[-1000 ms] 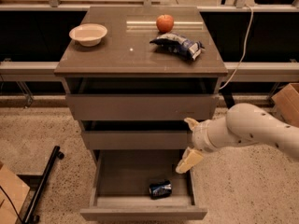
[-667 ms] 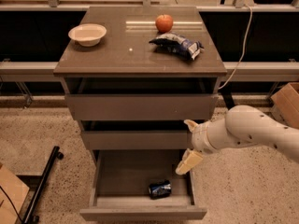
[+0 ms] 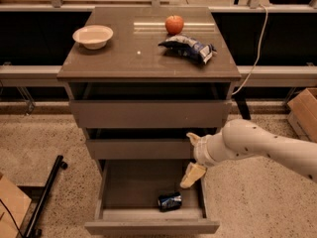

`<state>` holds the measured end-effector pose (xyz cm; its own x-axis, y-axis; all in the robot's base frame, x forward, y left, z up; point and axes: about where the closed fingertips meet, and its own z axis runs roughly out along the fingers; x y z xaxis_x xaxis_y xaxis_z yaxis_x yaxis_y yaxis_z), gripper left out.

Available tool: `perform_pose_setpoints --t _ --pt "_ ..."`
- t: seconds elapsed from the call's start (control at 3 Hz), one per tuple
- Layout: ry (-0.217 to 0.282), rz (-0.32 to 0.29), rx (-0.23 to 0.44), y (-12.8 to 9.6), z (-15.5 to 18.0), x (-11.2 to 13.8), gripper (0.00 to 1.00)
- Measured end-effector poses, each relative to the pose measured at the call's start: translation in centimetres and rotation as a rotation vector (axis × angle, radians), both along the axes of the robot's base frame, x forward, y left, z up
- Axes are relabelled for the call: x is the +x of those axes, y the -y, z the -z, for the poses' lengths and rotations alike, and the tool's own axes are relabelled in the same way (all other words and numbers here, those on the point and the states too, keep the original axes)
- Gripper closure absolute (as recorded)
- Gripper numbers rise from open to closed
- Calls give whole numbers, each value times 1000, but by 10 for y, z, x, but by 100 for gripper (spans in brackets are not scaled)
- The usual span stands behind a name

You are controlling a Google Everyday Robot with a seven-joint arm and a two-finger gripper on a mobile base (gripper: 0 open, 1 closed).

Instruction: Pick pepsi can from bottom drawer and place on counter

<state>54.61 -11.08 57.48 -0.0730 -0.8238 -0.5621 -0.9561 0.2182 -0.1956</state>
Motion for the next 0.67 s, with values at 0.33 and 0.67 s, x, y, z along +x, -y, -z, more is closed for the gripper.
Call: perform_pose_setpoints --t 0.33,0.67 --pt "-4 -42 -10 -7 46 14 0" --pt "-33 -72 -18 -9 95 26 0"
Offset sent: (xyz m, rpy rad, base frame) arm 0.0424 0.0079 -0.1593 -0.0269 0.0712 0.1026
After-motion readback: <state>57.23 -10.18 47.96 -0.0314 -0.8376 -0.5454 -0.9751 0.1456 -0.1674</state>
